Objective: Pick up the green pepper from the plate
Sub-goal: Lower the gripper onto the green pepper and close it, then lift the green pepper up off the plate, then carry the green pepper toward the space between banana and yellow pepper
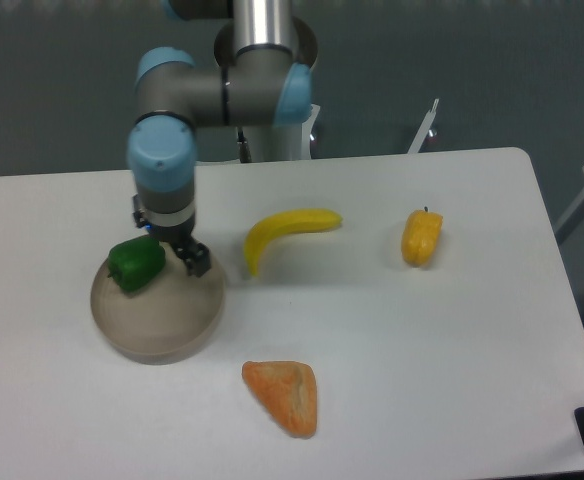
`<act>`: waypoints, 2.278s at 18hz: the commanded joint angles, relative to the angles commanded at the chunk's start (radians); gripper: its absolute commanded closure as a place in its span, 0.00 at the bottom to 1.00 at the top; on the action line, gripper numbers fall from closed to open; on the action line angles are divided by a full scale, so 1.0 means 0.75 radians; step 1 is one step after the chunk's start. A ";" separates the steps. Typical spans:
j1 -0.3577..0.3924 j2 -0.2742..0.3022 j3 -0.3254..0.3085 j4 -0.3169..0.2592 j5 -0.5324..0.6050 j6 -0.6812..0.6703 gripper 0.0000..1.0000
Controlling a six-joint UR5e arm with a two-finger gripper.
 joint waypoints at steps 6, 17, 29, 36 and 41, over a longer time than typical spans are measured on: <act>-0.063 -0.067 -0.004 0.071 0.000 -0.055 0.00; -0.072 -0.088 -0.006 0.151 0.002 -0.059 0.54; -0.023 0.010 0.051 0.153 0.047 0.014 0.71; 0.235 0.078 0.098 0.135 0.106 0.282 0.72; 0.435 0.143 0.116 0.047 0.104 0.450 0.71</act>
